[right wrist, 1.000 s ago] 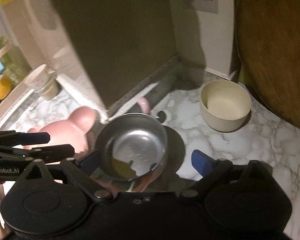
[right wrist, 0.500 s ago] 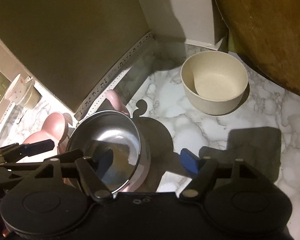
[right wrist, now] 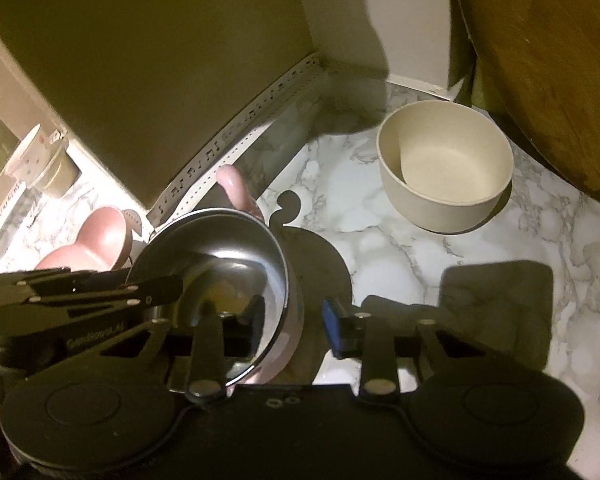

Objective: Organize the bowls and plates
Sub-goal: 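Close both grippers on the steel pot rim, then lift the steel pot with both grippers and carry it over the steel bowl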

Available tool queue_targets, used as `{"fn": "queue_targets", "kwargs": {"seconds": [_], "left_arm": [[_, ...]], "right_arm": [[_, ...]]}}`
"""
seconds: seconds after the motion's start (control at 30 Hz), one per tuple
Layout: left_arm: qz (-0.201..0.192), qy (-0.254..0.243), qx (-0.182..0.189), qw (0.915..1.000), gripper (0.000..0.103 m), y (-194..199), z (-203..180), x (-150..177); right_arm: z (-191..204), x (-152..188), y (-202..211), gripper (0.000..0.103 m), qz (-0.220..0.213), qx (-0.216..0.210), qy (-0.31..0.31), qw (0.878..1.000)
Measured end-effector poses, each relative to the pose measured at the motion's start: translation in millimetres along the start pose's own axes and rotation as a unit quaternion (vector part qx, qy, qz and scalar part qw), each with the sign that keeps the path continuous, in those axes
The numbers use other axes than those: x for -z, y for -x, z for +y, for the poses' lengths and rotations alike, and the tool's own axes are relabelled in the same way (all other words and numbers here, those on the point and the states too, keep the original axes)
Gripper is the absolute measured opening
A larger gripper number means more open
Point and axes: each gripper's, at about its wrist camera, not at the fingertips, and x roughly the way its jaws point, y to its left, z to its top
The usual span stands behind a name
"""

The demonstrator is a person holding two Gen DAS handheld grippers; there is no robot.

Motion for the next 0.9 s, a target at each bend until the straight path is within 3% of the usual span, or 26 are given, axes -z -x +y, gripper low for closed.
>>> {"fn": "queue_targets", "kwargs": {"seconds": [0.2,0.43,0.9], "left_arm": [[0.007,-0.007,-0.003,1.0,0.017,-6,-2,0],[0.01,0.001,-0.009,0.9999,0.009,-9,-1,2],[0.013,0.008,-0.011,0.9998,0.006,17,-5,15]], "right_arm": [[5,1,-1,0.013,0.0,0.006,0.015,1.0],[13,5,1,0.01,-0.008,0.019,0.026,0.999],[20,21,22,0.008,-0.02,0.026,0.02,0.999]]}}
